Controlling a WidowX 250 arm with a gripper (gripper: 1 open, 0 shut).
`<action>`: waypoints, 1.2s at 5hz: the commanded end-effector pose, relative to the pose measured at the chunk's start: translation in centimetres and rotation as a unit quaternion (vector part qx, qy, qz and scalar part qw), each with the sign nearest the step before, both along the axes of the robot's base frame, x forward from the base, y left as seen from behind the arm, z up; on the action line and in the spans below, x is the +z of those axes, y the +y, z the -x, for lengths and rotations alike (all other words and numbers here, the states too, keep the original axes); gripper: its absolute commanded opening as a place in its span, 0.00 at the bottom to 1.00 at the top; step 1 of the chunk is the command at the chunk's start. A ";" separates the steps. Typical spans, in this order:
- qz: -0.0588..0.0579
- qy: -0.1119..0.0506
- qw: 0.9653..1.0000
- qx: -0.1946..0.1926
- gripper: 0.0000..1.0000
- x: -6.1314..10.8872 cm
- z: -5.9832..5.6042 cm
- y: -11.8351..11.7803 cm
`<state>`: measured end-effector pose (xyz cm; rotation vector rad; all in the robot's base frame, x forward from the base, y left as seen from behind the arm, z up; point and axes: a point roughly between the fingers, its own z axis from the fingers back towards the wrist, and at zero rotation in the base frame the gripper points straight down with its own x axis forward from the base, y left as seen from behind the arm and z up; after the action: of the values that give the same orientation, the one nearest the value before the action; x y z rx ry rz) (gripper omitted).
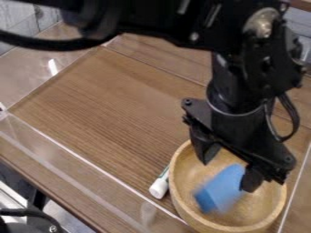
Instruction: Put the blue block in the brown bowl
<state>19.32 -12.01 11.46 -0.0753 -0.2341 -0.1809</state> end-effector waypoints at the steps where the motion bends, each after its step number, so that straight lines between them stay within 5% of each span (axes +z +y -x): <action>1: 0.009 -0.008 1.000 0.008 1.00 0.5 -0.5 0.0; 6: 0.032 -0.025 0.999 0.010 1.00 0.5 -3.7 1.2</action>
<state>22.01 -10.59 10.66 -0.1147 -0.2425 -0.1520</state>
